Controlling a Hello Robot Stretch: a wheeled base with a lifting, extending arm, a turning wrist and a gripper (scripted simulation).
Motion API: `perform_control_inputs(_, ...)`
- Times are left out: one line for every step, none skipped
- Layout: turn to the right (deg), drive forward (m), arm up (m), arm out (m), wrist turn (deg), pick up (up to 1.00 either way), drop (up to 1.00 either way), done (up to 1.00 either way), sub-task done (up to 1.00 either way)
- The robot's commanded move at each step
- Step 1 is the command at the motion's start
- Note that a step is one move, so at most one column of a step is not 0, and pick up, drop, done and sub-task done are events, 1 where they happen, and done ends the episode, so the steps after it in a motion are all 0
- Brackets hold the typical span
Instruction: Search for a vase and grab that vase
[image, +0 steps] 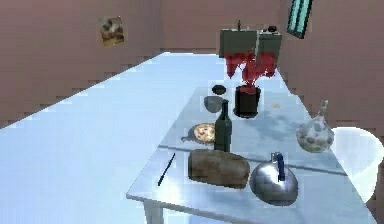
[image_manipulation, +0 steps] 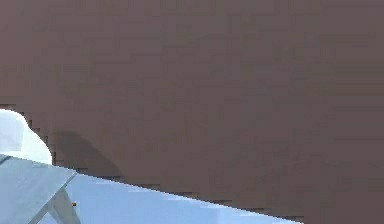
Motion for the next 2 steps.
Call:
perform_control_inputs(0.0, 0.35, 0.0, 0.0, 0.0, 0.0, 0.0, 0.0, 0.0)
perform_control_inputs(-39.0, 0.0, 0.0, 0.0, 0.0, 0.0, 0.0, 0.0, 0.0)
